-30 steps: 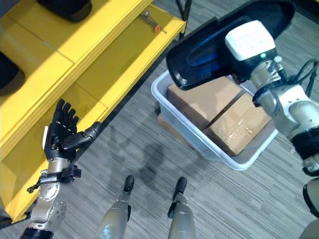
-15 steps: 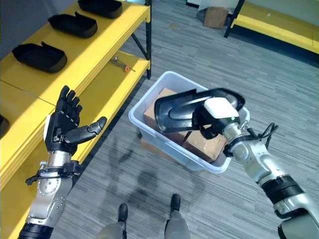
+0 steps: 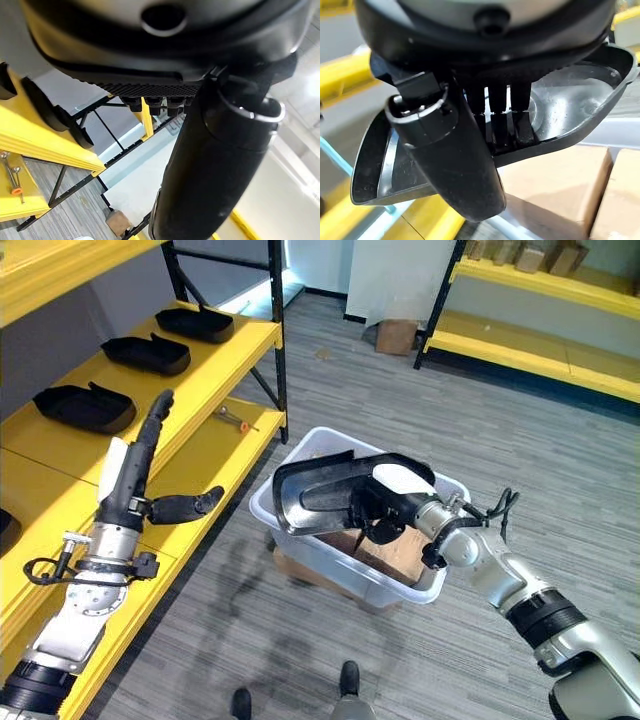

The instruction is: Move parts from the plastic box to the shelf.

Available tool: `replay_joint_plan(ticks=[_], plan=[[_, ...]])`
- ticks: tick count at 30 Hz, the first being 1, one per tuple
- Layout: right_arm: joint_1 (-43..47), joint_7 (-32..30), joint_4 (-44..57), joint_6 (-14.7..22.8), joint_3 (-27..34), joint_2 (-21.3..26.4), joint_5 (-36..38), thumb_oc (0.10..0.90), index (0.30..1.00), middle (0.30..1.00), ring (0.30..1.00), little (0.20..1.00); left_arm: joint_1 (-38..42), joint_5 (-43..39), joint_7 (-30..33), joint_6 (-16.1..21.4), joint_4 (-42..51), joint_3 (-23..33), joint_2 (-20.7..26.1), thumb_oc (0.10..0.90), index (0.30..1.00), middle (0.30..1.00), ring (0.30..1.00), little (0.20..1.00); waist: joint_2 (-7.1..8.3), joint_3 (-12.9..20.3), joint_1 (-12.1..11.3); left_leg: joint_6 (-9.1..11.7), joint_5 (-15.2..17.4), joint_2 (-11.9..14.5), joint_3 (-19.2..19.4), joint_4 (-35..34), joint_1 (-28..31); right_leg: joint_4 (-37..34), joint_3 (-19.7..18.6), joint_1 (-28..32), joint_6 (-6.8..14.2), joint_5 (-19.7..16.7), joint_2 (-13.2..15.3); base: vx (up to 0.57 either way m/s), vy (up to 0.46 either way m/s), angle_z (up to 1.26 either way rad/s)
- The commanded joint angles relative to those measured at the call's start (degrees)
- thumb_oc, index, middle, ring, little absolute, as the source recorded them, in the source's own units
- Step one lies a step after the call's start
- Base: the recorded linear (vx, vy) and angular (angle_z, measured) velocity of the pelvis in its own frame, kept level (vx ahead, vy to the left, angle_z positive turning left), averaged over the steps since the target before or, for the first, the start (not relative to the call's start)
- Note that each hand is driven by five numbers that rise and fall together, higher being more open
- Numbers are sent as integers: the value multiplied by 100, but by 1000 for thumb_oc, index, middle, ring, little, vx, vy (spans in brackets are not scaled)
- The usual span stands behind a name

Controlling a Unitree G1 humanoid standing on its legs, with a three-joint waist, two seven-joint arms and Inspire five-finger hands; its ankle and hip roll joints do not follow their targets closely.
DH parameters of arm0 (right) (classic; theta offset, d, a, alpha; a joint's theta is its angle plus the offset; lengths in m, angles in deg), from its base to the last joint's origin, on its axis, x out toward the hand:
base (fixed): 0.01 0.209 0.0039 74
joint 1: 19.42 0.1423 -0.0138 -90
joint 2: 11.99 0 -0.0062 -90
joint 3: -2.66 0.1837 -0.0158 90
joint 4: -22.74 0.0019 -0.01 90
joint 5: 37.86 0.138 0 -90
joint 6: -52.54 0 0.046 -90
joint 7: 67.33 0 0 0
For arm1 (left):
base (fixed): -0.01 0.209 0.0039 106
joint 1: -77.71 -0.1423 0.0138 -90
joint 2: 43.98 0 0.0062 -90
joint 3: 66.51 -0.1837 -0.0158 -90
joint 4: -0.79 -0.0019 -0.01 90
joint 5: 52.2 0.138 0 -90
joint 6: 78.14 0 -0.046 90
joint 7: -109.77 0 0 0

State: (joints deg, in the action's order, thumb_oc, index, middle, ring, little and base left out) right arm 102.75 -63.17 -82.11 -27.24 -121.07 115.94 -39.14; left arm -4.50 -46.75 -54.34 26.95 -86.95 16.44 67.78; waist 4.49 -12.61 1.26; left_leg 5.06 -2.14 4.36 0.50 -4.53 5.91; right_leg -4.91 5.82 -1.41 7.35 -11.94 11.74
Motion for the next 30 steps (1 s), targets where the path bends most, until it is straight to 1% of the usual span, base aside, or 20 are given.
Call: replay_joint_plan(ticks=[1,2,6,9,10,12,13,15,16,17,20,22,24,30], plan=[[635,-92,273,286,230,-187,1132,400,300,300,300,300,200,207,237,490,107,-148,451,900,1000,1000,1000,1000,105,829,-92,-134,508,162,-209,-47,266,306,-191,-272,509,-78,471,27,-12,-10],[631,-89,276,284,234,-185,1135,400,300,300,300,300,199,207,238,489,108,-149,452,900,1000,1000,1000,1000,106,829,-94,-134,509,162,-209,-47,268,306,-192,-271,509,-78,470,13,-9,-10],[558,14,372,264,379,-108,1674,400,300,300,300,300,90,386,183,457,26,-146,622,900,1000,1000,1000,1000,98,835,-84,-114,509,194,-189,-47,302,297,-204,-245,494,-61,448,10,-6,-3],[478,108,459,268,526,-28,2168,400,300,300,300,300,-51,669,159,439,-74,-62,898,900,1000,1000,1000,1000,93,842,-84,-93,510,218,-168,-47,335,273,-220,-219,481,-62,419,0,0,0],[474,109,461,268,528,-28,2169,400,300,300,300,300,-51,670,160,440,-74,-63,899,900,1000,1000,1000,1000,94,842,-85,-93,511,219,-168,-47,336,272,-219,-217,481,-63,419,0,0,0],[459,128,432,274,594,14,2351,400,300,300,300,300,-107,983,161,442,-127,-42,1153,900,1000,1000,1000,1000,92,851,-85,-84,518,236,-164,-47,353,267,-228,-206,480,-58,409,0,0,0],[443,151,410,284,621,61,2500,400,300,300,300,300,-203,1218,141,434,-159,-18,1387,900,1000,1000,1000,1000,82,864,-84,-71,525,252,-149,-47,366,247,-229,-192,485,-61,399,0,0,0],[444,163,417,292,623,83,2532,400,300,300,300,300,-234,1302,144,431,-165,2,1470,900,1000,1000,1000,1000,78,864,-80,-67,526,253,-141,-47,368,239,-223,-186,486,-66,394,0,0,0],[444,190,437,299,625,150,2574,400,300,300,300,300,-253,1480,179,444,-169,20,1669,900,1000,1000,1000,1000,69,869,-74,-61,525,261,-134,-47,378,229,-220,-174,490,-68,390,0,0,0],[443,190,437,299,626,149,2574,400,300,300,300,300,-253,1481,180,445,-171,19,1670,900,1000,1000,1000,1000,70,868,-74,-61,525,262,-134,-47,379,228,-220,-172,490,-68,390,0,0,0],[438,226,477,324,637,201,2654,400,300,300,300,300,-237,1803,269,473,-133,12,1947,900,1000,1000,1000,1000,55,881,-61,-54,525,272,-132,-47,387,214,-219,-151,493,-70,391,0,0,0],[431,238,490,331,634,212,2672,400,300,300,300,300,-216,1910,303,476,-114,9,2025,900,1000,1000,1000,1000,51,881,-56,-52,524,278,-133,-47,390,212,-219,-149,495,-70,391,0,0,0],[428,271,571,357,628,243,2731,400,300,300,300,300,-55,2167,366,506,-17,-78,2223,900,1000,1000,1000,1000,36,887,-32,-48,529,281,-134,-47,404,215,-211,-138,498,-66,394,0,0,0],[395,283,679,417,642,256,2779,400,300,300,300,300,216,2537,496,523,144,-236,2467,900,1000,1000,1000,1000,37,899,0,-45,543,288,-127,-47,423,212,-231,-127,504,-66,390,0,0,0]])
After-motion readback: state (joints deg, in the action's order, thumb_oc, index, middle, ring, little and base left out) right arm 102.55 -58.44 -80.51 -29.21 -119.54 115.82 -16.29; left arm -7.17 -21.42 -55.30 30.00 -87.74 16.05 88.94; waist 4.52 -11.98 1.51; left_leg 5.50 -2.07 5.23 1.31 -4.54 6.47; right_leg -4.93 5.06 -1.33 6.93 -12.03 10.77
